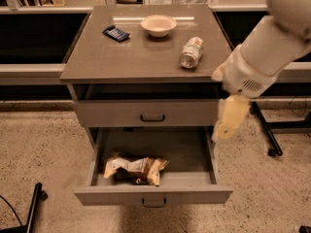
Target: Pick brown chip bag from middle drawer and place on counter
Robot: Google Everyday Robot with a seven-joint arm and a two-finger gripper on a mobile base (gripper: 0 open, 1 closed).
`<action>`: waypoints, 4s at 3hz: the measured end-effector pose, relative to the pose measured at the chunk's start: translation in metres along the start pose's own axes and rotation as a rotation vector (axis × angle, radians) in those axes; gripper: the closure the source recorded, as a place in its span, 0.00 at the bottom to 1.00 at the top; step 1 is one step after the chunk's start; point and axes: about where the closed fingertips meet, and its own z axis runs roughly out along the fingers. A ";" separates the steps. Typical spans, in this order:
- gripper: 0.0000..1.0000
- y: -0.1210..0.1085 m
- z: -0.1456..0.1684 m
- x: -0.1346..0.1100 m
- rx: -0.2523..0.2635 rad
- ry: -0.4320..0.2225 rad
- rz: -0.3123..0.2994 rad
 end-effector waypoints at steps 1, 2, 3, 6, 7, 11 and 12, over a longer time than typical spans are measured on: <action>0.00 0.022 0.090 -0.016 -0.081 -0.069 -0.046; 0.00 0.040 0.147 -0.004 -0.150 -0.126 -0.105; 0.00 0.035 0.150 -0.009 -0.141 -0.132 -0.172; 0.00 -0.008 0.318 -0.033 -0.104 -0.214 -0.102; 0.00 -0.029 0.325 -0.042 -0.023 -0.252 -0.081; 0.52 -0.023 0.430 -0.086 0.001 -0.356 -0.125; 0.52 -0.034 0.460 -0.098 0.019 -0.349 -0.118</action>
Offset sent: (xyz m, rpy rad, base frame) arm -0.0190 0.0535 -0.1678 0.2006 0.0818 0.3796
